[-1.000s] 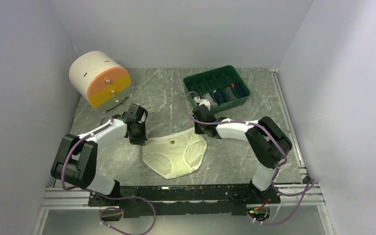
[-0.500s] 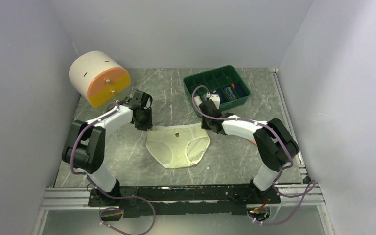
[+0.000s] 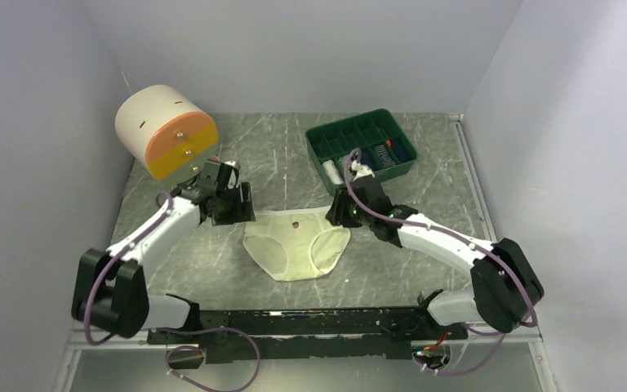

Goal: Roll the underwear
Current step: Flatten out the underwear at the center of the board, then fold the underwear at the center of the board.

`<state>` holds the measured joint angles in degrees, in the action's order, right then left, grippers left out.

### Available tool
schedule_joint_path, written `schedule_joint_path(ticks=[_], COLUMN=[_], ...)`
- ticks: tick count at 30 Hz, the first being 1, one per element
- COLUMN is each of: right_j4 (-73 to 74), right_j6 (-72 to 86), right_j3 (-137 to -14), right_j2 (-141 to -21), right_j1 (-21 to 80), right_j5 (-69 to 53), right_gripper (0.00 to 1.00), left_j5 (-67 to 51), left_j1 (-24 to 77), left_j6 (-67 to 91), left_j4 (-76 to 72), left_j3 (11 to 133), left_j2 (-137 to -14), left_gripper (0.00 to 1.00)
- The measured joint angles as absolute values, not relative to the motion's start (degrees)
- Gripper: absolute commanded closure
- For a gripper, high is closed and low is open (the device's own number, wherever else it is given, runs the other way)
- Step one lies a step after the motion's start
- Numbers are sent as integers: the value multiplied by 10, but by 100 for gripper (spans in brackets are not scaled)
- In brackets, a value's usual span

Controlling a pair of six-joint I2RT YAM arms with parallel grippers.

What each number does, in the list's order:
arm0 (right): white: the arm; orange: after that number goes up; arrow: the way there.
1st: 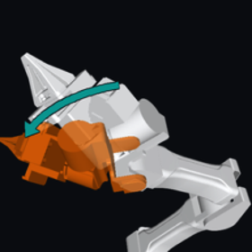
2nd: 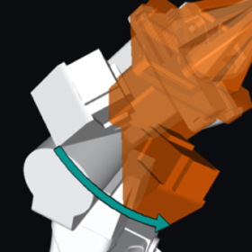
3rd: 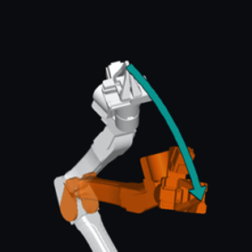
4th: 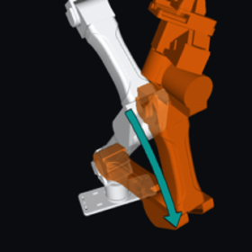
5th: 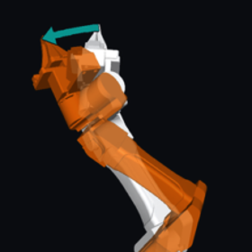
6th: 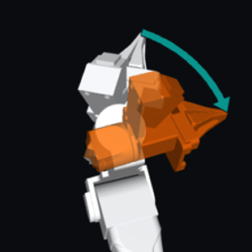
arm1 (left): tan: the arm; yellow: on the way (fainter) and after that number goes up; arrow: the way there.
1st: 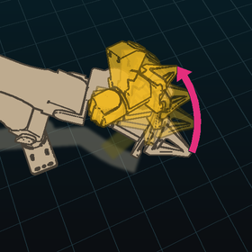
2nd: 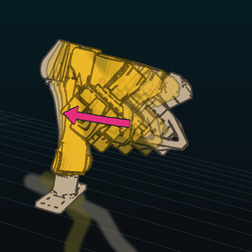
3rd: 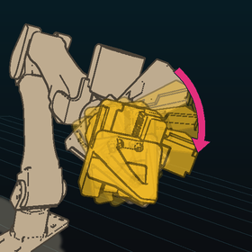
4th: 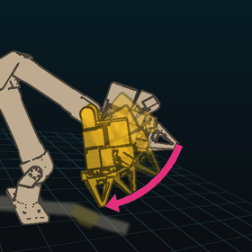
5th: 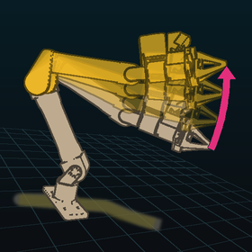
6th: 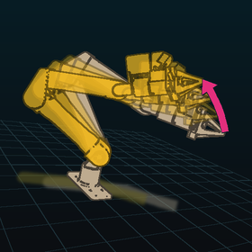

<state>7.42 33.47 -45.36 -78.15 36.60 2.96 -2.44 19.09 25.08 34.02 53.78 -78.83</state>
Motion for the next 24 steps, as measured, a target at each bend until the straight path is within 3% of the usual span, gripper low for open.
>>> schedule_joint_path(ticks=[4,11,24], right_j4=[43,13,3], right_j6=[372,421,427], right_j3=[-398,-374,-409], right_j2=[-768,-822,-899], right_j1=[430,570,602], right_j5=[-43,-62,-3], right_gripper=[62,70,74], left_j5=[-81,-123,-75], left_j1=[191,191,191], left_j6=[276,324,389], left_j4=[331,347,355], left_j3=[464,385,385], left_j2=[-707,-619,-560], left_gripper=[31,30,23])
